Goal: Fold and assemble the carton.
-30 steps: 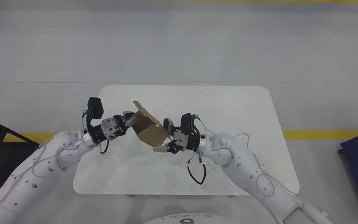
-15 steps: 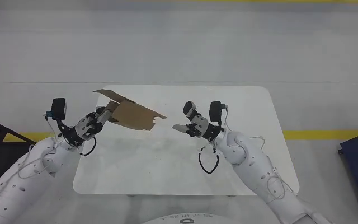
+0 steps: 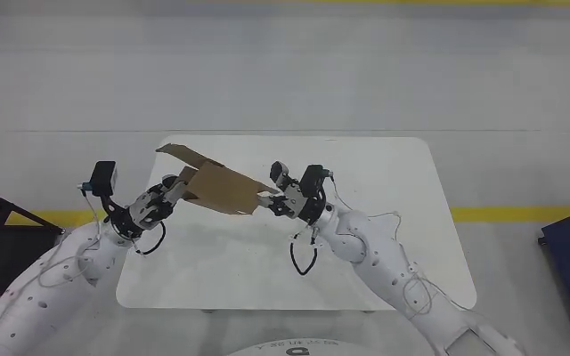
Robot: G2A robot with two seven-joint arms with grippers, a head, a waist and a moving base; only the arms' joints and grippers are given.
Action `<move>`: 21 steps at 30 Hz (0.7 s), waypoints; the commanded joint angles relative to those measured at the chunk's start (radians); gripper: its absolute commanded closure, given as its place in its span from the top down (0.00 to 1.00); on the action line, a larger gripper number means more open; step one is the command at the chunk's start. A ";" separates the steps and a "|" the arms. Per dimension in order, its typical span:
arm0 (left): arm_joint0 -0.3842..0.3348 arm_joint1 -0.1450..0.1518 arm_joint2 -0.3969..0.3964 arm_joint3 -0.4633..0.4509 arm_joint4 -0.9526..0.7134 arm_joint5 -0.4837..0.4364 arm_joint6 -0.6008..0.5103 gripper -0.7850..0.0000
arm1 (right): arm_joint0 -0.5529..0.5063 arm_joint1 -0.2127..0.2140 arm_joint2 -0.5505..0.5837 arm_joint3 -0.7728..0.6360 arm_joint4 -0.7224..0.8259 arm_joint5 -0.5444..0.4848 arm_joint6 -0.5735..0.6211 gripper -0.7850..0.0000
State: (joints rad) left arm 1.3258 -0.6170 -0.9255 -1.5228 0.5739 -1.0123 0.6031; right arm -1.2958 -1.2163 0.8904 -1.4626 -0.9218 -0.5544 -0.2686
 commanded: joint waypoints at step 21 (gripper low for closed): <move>-0.122 0.012 0.167 0.033 -0.041 0.000 -0.043 0.00 | -0.026 0.002 0.028 0.003 -0.095 -0.233 -0.181 0.00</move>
State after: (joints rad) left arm 1.2077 -0.6056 -0.7642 -1.4924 0.5339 -1.0123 0.5592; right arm -1.3209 -1.2145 0.9180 -1.4607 -1.0150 -0.7821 -0.4481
